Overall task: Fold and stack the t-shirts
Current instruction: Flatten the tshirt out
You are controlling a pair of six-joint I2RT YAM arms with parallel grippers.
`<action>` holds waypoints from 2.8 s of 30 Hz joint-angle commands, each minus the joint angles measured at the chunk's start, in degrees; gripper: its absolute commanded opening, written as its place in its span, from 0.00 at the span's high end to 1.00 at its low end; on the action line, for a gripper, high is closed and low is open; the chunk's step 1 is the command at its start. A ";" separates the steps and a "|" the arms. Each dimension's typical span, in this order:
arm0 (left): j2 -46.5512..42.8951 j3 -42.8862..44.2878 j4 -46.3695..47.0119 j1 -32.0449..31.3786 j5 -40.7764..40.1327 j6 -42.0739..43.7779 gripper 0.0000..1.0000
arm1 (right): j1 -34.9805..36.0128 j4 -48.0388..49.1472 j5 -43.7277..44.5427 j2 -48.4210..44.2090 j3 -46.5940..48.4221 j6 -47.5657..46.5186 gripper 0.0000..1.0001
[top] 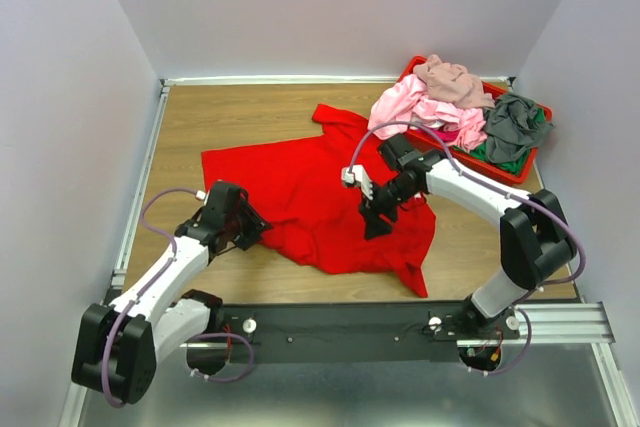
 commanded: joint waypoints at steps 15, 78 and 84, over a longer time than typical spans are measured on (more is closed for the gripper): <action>8.28 4.38 6.05 -0.35 -7.17 -5.06 0.49 | 0.03 3.64 0.65 -3.21 -5.25 0.06 0.37; -12.16 4.37 -16.94 0.44 -5.59 -7.43 1.00 | 0.03 3.46 2.58 -2.33 -6.57 -0.56 0.36; -20.63 6.04 -24.35 0.44 -0.86 -9.19 1.00 | 0.03 3.46 2.67 -3.30 -6.74 -0.64 0.36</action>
